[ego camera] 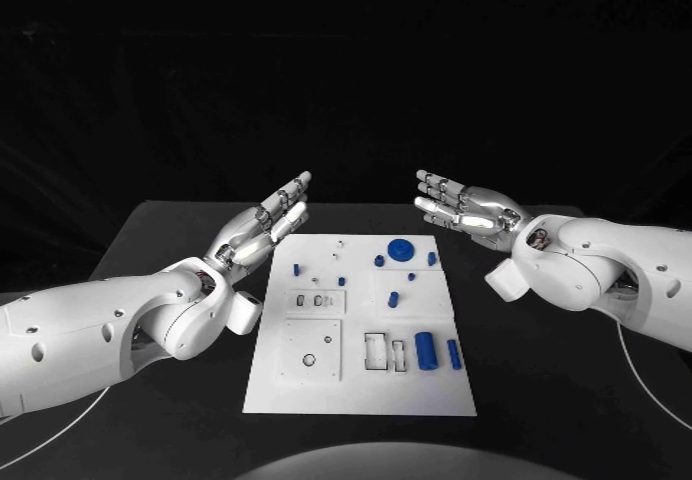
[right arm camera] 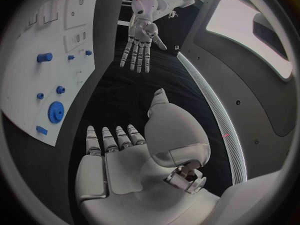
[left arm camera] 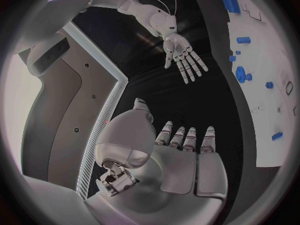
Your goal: Assemble the parts on the task board
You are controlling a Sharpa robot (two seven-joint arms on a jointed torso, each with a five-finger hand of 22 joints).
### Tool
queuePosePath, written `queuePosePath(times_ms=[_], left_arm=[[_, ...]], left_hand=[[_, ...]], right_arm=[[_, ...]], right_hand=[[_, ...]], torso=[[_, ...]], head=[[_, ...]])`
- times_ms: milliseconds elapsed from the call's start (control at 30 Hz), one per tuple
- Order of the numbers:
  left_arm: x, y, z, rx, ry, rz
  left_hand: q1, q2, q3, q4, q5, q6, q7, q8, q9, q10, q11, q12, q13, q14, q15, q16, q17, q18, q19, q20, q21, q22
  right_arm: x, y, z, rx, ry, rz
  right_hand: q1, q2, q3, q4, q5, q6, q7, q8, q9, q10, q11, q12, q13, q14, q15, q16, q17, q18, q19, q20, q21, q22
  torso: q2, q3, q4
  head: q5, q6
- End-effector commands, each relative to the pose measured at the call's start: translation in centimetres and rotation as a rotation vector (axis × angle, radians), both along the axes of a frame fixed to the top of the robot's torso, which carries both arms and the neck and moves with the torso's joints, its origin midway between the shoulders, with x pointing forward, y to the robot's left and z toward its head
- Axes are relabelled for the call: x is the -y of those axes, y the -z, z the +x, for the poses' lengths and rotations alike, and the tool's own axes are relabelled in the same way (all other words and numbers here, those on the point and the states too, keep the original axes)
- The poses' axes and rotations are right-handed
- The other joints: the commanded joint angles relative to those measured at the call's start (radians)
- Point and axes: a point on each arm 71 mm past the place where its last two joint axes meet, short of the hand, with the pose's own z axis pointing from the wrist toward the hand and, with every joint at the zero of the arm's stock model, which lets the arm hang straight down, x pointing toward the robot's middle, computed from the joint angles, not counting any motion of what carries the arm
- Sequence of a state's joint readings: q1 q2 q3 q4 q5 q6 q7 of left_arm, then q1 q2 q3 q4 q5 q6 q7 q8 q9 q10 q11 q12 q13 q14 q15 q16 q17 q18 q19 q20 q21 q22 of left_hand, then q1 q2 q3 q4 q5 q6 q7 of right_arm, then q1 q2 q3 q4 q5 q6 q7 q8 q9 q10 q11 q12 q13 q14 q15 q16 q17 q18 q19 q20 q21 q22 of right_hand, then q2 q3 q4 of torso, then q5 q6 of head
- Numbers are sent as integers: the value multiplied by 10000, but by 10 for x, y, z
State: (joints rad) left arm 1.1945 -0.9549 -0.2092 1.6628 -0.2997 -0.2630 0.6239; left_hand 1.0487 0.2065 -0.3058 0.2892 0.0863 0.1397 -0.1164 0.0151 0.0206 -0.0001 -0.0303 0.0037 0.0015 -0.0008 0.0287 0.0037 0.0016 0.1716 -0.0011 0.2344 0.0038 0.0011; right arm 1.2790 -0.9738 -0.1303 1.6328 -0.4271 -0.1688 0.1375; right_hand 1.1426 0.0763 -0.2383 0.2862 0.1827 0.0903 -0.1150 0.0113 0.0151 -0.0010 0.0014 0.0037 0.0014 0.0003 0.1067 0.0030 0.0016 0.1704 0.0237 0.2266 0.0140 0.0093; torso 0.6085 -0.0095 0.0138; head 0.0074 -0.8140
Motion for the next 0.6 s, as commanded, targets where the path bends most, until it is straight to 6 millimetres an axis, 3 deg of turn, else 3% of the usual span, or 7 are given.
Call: queuePosePath(times_ms=[33,167,267,333,400,467,600], left_arm=[[-1,-8,-4,536,79,3],[-5,-17,-7,743,52,-97],[-7,-23,-9,839,57,-144],[-9,-26,-10,871,65,-166],[-10,-30,-11,899,62,-194],[-10,-33,-12,914,61,-235],[-11,-39,-13,923,39,-300]], left_hand=[[122,17,-55,9,-23,81,15,63,12,1,108,-37,-15,8,48,-37,-16,63,11,69,-38,-11],[201,7,-49,14,-12,186,29,73,22,1,91,-37,-15,8,52,-37,-16,73,11,-235,-38,-11],[241,4,-43,13,-2,240,29,79,28,1,70,-37,-15,8,38,-37,-16,82,11,-303,-38,-11],[245,6,-41,13,1,241,30,79,28,1,70,-37,-15,8,39,-37,-16,82,11,-303,-38,-11],[275,30,-23,13,39,245,57,77,27,1,89,-37,-15,8,57,-37,-16,83,11,-282,-38,-11],[323,54,-5,12,119,252,84,76,26,1,122,-37,-15,8,85,-37,-16,84,11,-245,-38,-11],[386,82,15,13,234,258,113,75,26,5,164,-35,-13,8,142,-37,-16,87,11,-186,-38,-11]], right_arm=[[-2,-6,-1,1026,-776,-2313],[-5,-23,2,2190,-1222,-3960],[-8,-36,4,3048,-1508,-5045],[-10,-44,5,3648,-1687,-5717],[-14,-53,5,4356,-1871,-6466],[-17,-60,6,5137,-2051,-7266],[-24,-70,5,6260,-2265,-8388]], right_hand=[[116,-112,147,20,35,57,-60,50,14,10,60,-37,-14,-3,92,-30,-16,100,358,-14,164,110],[222,-303,376,17,26,363,-37,91,51,31,51,-29,-7,543,205,118,113,82,1041,41,404,226],[396,-351,494,-20,176,757,176,145,96,200,209,23,42,1508,368,322,257,85,1989,200,727,369],[528,-379,532,-42,369,981,288,169,118,403,402,76,87,2677,583,600,422,92,2996,517,1081,519],[723,-425,563,-72,648,1412,461,230,164,792,608,168,153,5287,757,1301,791,-30,5122,618,1825,823],[1021,-393,593,-176,1042,1923,612,290,212,1347,764,274,224,7425,671,1856,1064,92,6929,614,2313,968],[1689,-223,601,-548,1627,3473,875,532,371,3859,987,807,544,9933,145,2519,1461,153,9203,46,2693,988]], torso=[[335,-38,30],[514,-70,54],[627,-92,77],[698,-101,88],[773,-110,97],[843,-123,128],[944,-132,209]], head=[[20,106],[29,199],[20,253],[6,267],[3,294],[11,267],[11,221]])
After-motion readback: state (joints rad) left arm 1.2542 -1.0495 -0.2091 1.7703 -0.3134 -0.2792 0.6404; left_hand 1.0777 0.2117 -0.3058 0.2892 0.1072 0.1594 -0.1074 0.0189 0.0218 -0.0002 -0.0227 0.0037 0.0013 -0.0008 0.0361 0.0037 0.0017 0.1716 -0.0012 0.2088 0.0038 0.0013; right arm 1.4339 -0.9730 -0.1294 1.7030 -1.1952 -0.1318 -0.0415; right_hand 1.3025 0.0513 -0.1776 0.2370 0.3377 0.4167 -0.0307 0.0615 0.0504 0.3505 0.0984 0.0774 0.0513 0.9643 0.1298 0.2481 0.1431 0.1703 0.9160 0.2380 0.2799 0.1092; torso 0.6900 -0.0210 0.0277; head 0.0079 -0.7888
